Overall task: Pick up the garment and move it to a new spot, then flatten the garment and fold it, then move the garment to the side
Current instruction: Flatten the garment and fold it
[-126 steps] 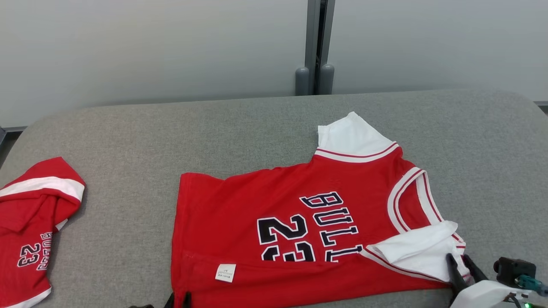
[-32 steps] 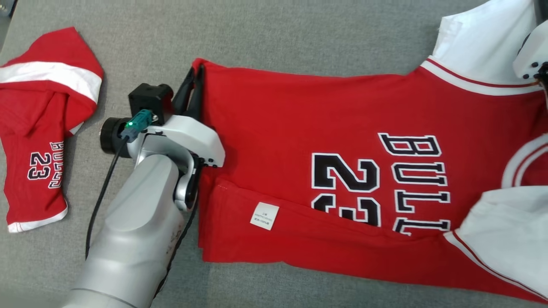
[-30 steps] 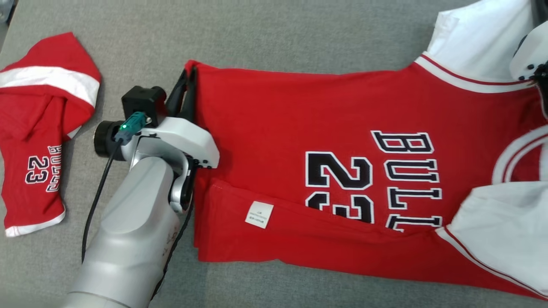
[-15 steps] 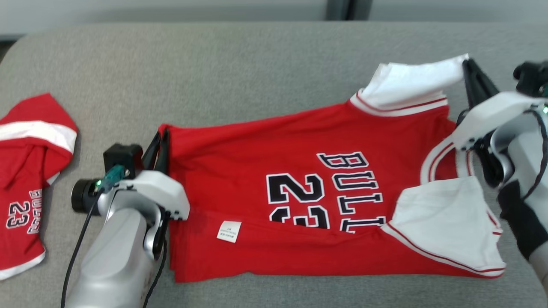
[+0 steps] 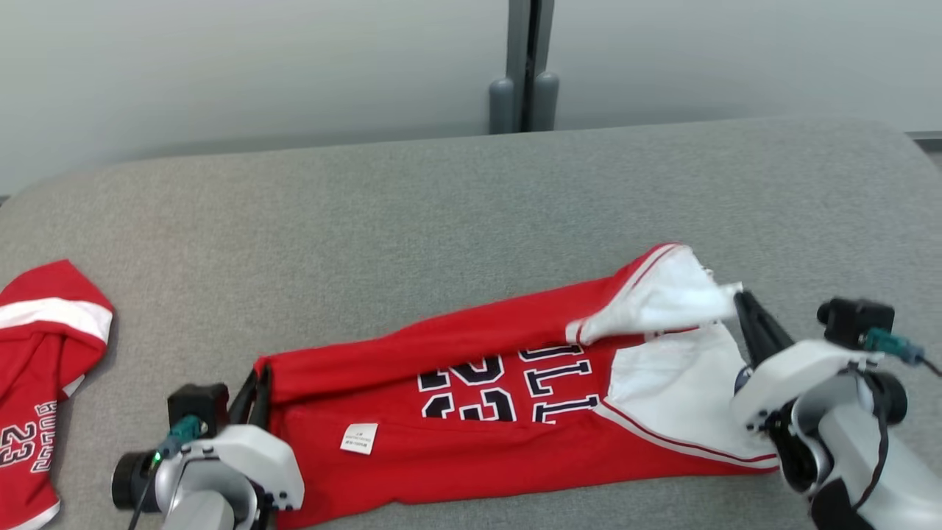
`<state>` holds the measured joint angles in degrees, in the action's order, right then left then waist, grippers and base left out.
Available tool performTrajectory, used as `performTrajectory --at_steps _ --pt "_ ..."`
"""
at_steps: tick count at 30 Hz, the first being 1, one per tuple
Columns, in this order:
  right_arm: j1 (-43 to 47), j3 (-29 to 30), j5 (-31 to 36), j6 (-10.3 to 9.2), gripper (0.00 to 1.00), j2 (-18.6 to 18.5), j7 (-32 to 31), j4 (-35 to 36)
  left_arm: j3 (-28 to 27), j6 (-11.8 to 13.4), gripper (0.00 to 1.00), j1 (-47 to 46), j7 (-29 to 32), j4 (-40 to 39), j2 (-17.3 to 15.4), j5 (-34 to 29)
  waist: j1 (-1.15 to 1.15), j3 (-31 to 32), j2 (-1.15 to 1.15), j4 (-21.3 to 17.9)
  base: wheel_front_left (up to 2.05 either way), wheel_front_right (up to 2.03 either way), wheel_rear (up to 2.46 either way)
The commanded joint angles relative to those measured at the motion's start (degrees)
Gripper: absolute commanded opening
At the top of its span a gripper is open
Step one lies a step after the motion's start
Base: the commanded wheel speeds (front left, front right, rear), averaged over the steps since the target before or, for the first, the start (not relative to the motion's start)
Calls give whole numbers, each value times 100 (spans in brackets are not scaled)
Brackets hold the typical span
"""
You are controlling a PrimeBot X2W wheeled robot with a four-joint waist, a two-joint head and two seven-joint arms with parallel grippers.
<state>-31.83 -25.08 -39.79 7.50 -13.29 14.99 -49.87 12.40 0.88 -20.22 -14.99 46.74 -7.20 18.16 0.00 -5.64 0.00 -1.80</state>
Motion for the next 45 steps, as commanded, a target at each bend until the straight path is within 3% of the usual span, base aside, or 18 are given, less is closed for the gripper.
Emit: performTrajectory --at_steps 1,16,17,18,19,24,28,32,45 --pt "124 22 -30 -2 0 4 25 14 -43 -14 0 91 -26 -27 -21 -36 0 101 0 -95 0 0 0" --pt "863 578 305 -2 0 240 25 -203 -528 46 0 1014 -26 -312 181 -325 0 244 0 -137 0 0 0" --pt "881 628 325 -2 34 241 26 -220 -564 90 33 1021 -26 -374 187 -372 0 245 0 -129 0 0 0" --pt "897 676 357 -2 91 252 26 -238 -600 127 76 1042 -26 -449 196 -405 0 243 0 -121 0 0 0" --pt "899 740 382 -2 100 254 26 -229 -642 166 100 1093 -26 -526 209 -440 0 241 0 -116 0 0 0" --pt "930 1314 689 -1 100 203 25 208 -932 427 100 1416 -26 -1299 290 -711 0 204 0 -91 0 0 0" --pt "1004 1574 1036 -1 100 306 15 407 -1000 434 100 1742 -24 -1687 341 -896 0 149 0 -11 0 0 0" --pt "866 1479 1171 -2 100 336 -14 139 -954 378 100 1772 -25 -1717 372 -968 0 74 0 107 0 0 0" --pt "473 899 1203 -2 100 396 -911 -1221 -769 361 100 1456 -25 -1893 421 -875 0 -246 0 530 0 0 0"
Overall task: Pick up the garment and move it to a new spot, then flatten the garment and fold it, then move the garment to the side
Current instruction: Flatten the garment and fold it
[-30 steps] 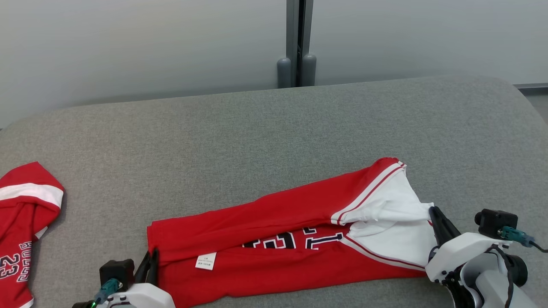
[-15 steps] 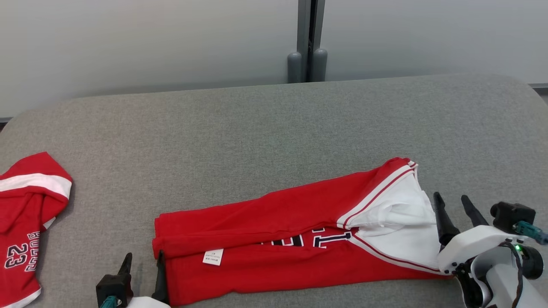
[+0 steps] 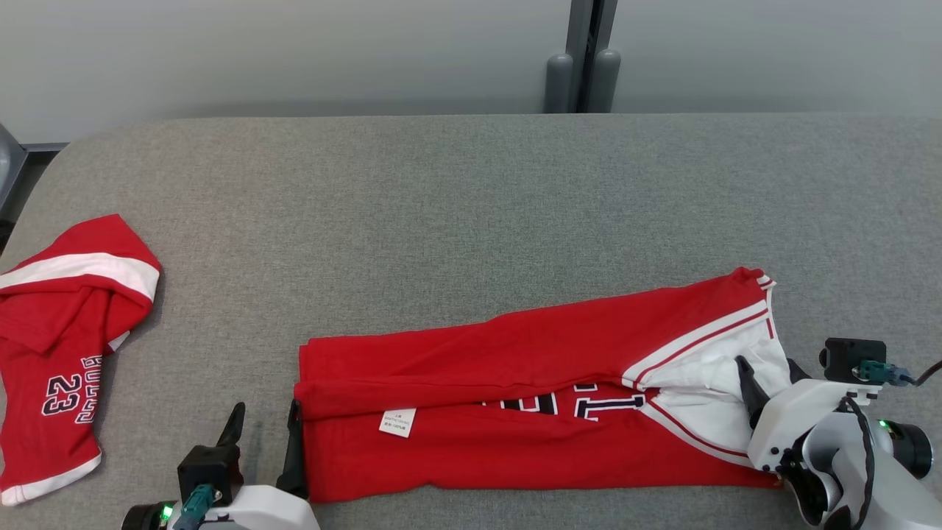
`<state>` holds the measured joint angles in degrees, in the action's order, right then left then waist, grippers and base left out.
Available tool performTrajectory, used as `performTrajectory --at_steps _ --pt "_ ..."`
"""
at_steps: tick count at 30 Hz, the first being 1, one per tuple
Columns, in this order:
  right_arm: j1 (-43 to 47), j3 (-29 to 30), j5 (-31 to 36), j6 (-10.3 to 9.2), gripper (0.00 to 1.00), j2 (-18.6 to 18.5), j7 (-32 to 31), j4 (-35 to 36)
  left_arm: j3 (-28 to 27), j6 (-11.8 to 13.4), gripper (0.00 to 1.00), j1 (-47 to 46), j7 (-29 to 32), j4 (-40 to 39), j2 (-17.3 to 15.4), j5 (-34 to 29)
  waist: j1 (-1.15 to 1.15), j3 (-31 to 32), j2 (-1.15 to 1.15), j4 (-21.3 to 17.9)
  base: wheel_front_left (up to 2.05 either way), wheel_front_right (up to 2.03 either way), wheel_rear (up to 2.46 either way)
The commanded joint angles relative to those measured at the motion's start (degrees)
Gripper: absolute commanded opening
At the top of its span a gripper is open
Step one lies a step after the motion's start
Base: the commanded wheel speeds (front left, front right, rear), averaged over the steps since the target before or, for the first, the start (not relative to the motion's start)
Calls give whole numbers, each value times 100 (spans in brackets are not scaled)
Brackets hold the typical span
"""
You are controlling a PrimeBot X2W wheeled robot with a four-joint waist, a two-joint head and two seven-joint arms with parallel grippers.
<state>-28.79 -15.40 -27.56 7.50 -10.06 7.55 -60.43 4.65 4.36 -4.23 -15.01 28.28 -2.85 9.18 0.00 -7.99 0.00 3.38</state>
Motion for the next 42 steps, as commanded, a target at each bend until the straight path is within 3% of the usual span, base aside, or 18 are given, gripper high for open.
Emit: performTrajectory --at_steps 1,2,4,5,12,19,32,37,42 --pt "178 -119 -60 -1 100 116 -219 -220 27 24 100 -149 -22 -66 -17 46 0 -14 0 17 0 0 0" --pt "197 -180 -111 2 100 161 -296 -246 51 26 100 -148 -22 -84 -17 41 0 -16 0 20 0 0 0" --pt "224 -243 -252 6 8 217 -315 -233 100 23 100 -152 -16 -104 -17 51 0 -19 0 18 0 0 0" --pt "222 -271 -282 6 0 198 -267 -228 118 22 100 -172 -16 -120 -17 51 0 -16 0 12 0 0 0" --pt "-34 -21 -391 -16 0 -163 528 -331 232 58 100 -189 -16 -150 -15 60 0 62 0 -109 0 0 0" --pt "-108 250 -269 -2 0 -88 773 -194 275 68 100 -96 -16 -91 -17 105 0 224 0 -283 0 0 0" --pt "586 -1097 -921 -1 0 300 509 1679 467 68 100 47 -16 1 -17 283 0 530 0 -312 0 0 0" --pt "812 -1687 -1403 -1 0 396 126 2356 646 37 100 32 -15 -11 -16 283 0 585 0 -29 0 0 0" --pt "831 -2111 -1678 -1 0 528 -35 2577 867 -19 100 -101 -16 11 -17 220 0 571 0 487 0 0 0"
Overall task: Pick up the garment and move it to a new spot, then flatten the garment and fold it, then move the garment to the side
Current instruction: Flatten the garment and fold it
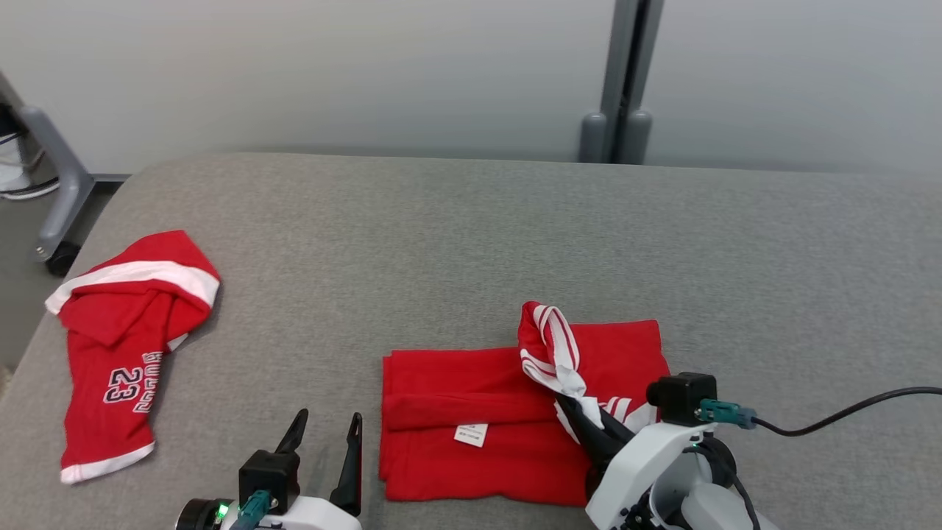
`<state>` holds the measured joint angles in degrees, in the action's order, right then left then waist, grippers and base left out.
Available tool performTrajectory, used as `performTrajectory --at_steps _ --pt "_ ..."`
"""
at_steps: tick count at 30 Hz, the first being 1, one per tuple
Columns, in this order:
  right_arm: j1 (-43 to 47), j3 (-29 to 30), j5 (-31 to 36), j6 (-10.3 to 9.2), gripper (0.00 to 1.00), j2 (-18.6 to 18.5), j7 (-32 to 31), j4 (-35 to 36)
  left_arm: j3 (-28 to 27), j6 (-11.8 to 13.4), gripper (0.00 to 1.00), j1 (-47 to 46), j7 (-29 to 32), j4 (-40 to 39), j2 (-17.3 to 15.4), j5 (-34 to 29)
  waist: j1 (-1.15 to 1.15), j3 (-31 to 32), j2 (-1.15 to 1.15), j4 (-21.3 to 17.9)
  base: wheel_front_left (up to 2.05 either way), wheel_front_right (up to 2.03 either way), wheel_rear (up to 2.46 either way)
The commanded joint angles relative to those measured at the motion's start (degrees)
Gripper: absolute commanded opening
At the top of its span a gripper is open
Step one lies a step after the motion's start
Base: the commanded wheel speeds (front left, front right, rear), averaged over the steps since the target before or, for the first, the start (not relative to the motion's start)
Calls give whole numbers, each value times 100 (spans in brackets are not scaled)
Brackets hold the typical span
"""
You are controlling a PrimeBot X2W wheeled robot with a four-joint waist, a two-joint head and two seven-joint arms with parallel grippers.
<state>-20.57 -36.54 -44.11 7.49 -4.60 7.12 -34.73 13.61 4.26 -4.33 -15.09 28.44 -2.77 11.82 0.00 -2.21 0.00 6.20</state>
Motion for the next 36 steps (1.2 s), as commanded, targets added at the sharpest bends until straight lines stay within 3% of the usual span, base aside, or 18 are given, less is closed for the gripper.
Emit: performTrajectory --at_steps 1,8,14,15,16,17,25,31,36 --pt "-26 -42 -46 0 0 5 15 -6 32 -15 100 -113 -8 6 -26 -55 0 -17 0 327 0 0 0" --pt "-431 -447 -260 0 0 145 143 -348 378 -53 100 -246 -8 40 -22 -43 0 -136 0 1131 0 0 0" --pt "-810 -826 -609 0 0 147 342 -745 585 -13 100 -312 -8 54 -21 47 0 -198 0 1448 0 0 0" --pt "-860 -878 -681 0 5 147 381 -793 610 0 100 -319 -8 55 -21 57 0 -203 0 1461 0 0 0" --pt "-906 -913 -761 0 57 146 427 -844 631 14 100 -323 -8 59 -21 69 0 -206 0 1466 0 0 0" --pt "-958 -917 -826 0 100 146 487 -889 641 28 100 -327 -8 63 -22 85 0 -207 0 1463 0 0 0" --pt "-1204 -586 -887 0 100 141 813 -1208 504 116 100 -300 -8 38 -21 91 0 -138 0 1055 0 0 0" --pt "-865 795 173 0 100 77 809 -1066 341 148 100 -334 -8 -29 -23 100 0 -109 0 639 0 0 0" --pt "-441 1496 854 0 100 103 810 -841 247 157 100 -341 -8 -53 -24 90 0 -96 0 455 0 0 0"
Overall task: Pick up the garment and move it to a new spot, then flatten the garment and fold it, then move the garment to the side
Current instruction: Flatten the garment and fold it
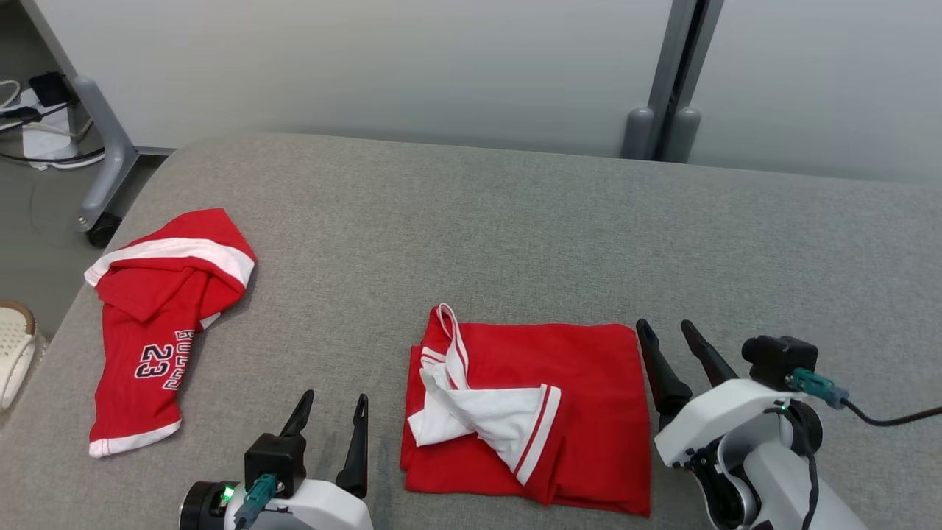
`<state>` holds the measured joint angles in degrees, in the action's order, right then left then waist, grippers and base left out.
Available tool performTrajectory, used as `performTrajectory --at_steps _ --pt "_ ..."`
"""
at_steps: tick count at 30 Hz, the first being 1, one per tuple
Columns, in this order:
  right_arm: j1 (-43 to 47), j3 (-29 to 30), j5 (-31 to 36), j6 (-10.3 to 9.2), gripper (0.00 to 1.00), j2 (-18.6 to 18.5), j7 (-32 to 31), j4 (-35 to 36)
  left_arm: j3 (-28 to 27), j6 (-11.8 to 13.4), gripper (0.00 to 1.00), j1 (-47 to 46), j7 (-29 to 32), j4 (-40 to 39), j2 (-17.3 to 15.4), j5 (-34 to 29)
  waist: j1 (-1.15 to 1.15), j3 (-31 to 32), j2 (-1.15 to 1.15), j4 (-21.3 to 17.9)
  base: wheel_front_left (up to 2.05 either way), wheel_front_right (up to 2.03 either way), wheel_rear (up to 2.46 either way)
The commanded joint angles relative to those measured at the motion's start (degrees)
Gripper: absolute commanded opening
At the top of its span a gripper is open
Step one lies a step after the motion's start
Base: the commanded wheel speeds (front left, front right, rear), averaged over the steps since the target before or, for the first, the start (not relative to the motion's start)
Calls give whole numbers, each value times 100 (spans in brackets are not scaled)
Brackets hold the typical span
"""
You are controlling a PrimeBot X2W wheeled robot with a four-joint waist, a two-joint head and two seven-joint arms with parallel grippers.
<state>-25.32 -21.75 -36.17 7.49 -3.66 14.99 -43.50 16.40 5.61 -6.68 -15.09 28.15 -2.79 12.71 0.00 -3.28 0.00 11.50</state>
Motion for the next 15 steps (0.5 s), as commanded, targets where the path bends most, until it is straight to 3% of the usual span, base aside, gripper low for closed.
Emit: performTrajectory --at_steps 1,15 --pt "144 107 178 0 100 17 24 118 -60 19 100 -95 -8 -30 -26 -13 0 12 0 -109 0 0 0" --pt "1460 1327 1469 0 100 58 25 955 -719 25 100 436 -8 -237 -23 -276 0 307 0 -640 0 0 0"
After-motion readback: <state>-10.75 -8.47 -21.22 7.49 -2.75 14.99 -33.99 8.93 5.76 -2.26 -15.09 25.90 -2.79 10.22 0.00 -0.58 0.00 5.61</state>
